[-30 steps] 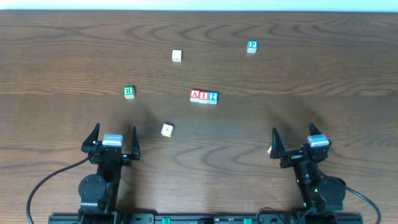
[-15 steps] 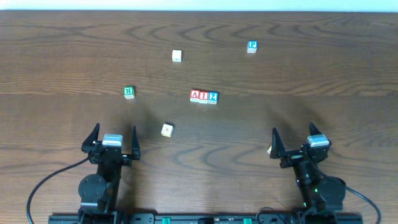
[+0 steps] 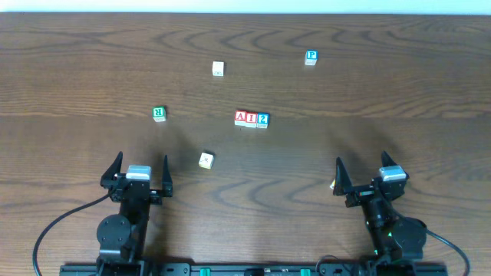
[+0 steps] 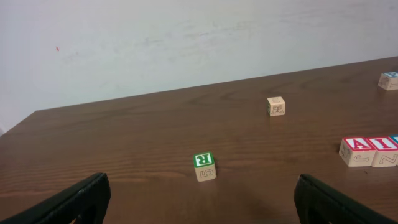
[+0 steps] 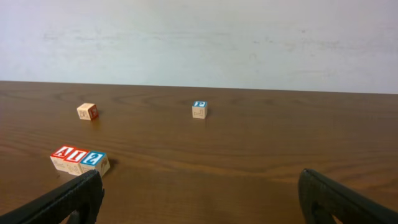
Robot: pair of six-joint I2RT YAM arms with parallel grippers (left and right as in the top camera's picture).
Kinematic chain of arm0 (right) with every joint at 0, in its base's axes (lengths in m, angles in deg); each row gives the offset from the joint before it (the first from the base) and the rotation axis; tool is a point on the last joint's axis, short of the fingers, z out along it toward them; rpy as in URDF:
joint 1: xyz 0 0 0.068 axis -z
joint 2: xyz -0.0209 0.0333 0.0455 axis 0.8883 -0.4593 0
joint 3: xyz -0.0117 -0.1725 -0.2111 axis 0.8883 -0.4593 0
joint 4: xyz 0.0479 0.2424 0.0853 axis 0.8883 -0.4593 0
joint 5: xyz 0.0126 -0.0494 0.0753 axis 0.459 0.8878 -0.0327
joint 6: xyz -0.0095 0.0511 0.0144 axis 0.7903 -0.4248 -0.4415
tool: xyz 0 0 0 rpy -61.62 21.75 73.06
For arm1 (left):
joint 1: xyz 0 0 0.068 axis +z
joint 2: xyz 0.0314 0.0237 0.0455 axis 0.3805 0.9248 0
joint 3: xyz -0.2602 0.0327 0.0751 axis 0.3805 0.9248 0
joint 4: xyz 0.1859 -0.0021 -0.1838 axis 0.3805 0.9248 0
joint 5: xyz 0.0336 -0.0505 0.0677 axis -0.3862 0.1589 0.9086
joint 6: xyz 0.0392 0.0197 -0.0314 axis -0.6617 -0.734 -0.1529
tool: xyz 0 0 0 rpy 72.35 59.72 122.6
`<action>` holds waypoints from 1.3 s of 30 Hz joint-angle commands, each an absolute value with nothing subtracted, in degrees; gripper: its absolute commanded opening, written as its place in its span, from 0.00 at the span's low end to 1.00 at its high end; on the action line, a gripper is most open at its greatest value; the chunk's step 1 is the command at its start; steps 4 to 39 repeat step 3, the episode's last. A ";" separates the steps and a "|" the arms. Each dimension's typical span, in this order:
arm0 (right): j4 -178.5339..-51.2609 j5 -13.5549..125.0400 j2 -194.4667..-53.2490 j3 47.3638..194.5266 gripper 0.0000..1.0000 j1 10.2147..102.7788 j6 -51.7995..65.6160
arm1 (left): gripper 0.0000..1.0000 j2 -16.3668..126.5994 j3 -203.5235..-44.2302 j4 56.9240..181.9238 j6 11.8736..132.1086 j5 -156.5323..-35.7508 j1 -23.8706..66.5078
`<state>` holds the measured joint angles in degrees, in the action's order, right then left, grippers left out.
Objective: Spell out Ai2
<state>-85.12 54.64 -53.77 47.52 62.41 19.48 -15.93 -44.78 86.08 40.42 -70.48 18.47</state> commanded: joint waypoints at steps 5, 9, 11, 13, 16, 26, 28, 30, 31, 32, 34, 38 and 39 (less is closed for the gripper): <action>-85.36 54.77 -53.42 47.39 0.99 62.10 18.51 | 0.95 -16.21 -44.25 89.62 40.46 -69.63 18.64; -85.36 54.77 -53.42 47.39 0.99 62.10 18.51 | 0.95 -16.21 -44.25 89.62 40.46 -69.63 18.64; -85.36 54.77 -53.42 47.39 0.99 62.10 18.51 | 0.95 -16.21 -44.25 89.62 40.46 -69.63 18.64; -85.36 54.77 -53.42 47.39 0.99 62.10 18.51 | 0.95 -16.21 -44.25 89.62 40.46 -69.63 18.64; -85.36 54.77 -53.42 47.39 0.99 62.10 18.51 | 0.95 -16.21 -44.25 89.62 40.46 -69.63 18.64; -85.36 54.77 -53.42 47.39 0.99 62.10 18.51 | 0.95 -16.21 -44.25 89.62 40.46 -69.63 18.64; -85.36 54.77 -53.42 47.39 0.99 62.10 18.51 | 0.95 -16.21 -44.25 89.62 40.46 -69.63 18.64; -85.36 54.77 -53.42 47.39 0.99 62.10 18.51 | 0.95 -16.21 -44.25 89.62 40.46 -69.63 18.64; -85.36 54.77 -53.42 47.39 0.99 62.10 18.51 | 0.95 -16.21 -44.25 89.62 40.46 -69.63 18.64; -85.36 54.77 -53.42 47.39 0.99 62.10 18.51 | 0.95 -16.21 -44.25 89.62 40.46 -69.63 18.64; -85.36 54.77 -53.42 47.39 0.99 62.10 18.51 | 0.95 -16.21 -44.25 89.62 40.46 -69.63 18.64; -85.36 54.77 -53.42 47.39 0.99 62.10 18.51 | 0.95 -16.21 -44.25 89.62 40.46 -69.63 18.64; -85.36 54.77 -53.42 47.39 0.99 62.10 18.51 | 0.95 -16.21 -44.25 89.62 40.46 -69.63 18.64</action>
